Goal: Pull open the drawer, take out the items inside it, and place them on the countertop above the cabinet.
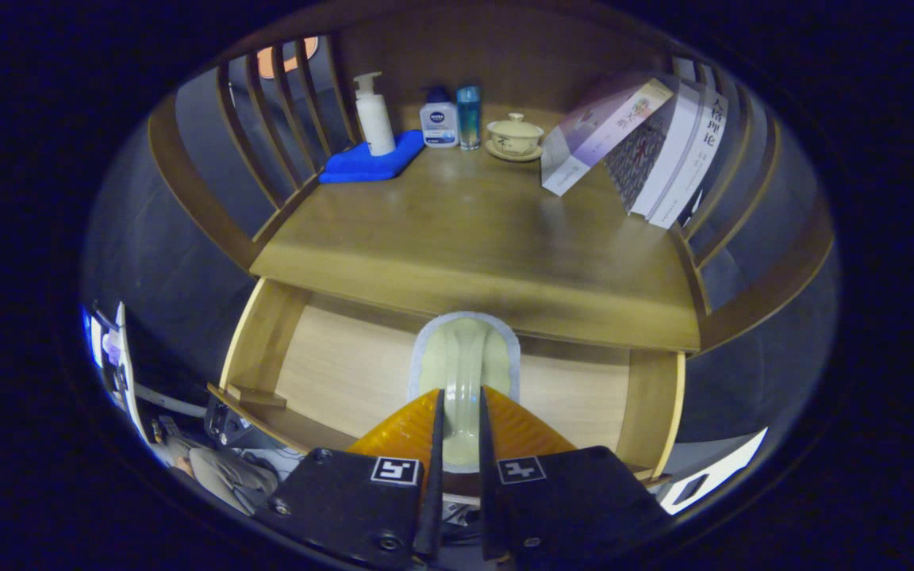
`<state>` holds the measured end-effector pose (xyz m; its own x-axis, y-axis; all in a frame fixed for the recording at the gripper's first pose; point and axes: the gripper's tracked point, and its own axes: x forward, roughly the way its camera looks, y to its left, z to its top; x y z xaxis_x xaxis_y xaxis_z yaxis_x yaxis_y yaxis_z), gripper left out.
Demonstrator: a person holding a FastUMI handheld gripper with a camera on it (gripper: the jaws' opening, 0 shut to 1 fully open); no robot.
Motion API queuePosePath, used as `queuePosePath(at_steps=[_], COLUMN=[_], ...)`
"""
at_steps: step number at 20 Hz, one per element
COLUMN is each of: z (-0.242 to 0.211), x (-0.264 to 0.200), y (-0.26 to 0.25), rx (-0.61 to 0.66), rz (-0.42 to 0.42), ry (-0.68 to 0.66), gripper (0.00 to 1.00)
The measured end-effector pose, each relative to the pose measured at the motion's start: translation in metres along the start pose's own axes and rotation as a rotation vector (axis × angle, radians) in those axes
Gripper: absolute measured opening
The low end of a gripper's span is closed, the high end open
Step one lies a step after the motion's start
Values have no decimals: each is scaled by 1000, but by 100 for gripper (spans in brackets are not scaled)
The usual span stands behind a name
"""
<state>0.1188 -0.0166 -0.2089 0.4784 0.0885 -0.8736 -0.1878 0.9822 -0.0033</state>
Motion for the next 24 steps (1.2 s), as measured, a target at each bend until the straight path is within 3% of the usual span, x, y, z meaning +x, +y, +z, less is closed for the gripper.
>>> queuePosePath(at_steps=[13,24], z=[101,125], x=[28,70], y=[-20,-13], rx=[91,121], rz=[-16,9], ry=[-31,-14], gripper=[23,22])
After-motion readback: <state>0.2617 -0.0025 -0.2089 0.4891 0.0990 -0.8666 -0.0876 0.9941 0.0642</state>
